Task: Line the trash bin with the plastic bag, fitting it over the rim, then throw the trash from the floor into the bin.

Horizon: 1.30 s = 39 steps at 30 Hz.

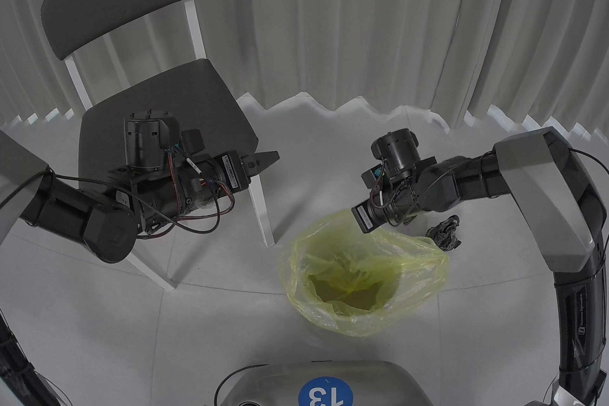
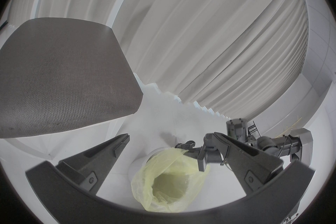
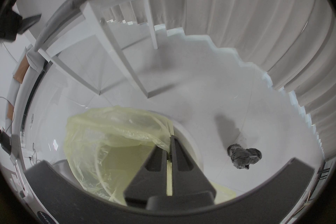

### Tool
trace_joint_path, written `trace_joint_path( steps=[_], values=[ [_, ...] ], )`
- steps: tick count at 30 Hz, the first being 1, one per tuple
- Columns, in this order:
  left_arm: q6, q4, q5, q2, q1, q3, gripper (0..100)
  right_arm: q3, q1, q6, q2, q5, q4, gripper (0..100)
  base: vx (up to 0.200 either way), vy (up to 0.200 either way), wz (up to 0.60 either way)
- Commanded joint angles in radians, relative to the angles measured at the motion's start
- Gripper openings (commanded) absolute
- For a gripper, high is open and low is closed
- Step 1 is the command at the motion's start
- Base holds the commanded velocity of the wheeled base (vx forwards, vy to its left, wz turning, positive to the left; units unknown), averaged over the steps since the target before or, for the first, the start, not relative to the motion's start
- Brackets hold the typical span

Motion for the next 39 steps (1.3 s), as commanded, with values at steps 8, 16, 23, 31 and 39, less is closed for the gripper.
trace_joint_path(
  steps=[8,16,23,31,39],
  values=[
    [-0.001,-0.002,-0.016,0.0,0.008,0.004,100,-0.277,-0.027,-0.003,0.1,-0.001,0.142,0,0.0,0.0,0.0],
    [0.001,-0.007,-0.017,0.001,0.012,0.009,100,-0.277,-0.027,-0.008,0.118,-0.004,0.142,0,0.0,0.0,0.0],
    [0.001,-0.011,-0.019,0.003,0.018,0.01,100,-0.277,-0.028,0.012,0.105,-0.013,0.116,100,0.0,0.0,0.0],
    [0.001,-0.011,-0.019,0.006,0.022,0.012,100,-0.277,-0.028,0.037,0.025,-0.014,0.101,100,0.0,0.0,0.0],
    [0.087,-0.103,-0.051,0.0,0.031,0.084,100,0.025,-0.037,0.095,-0.072,-0.011,-0.002,100,0.0,0.0,0.0]
  ],
)
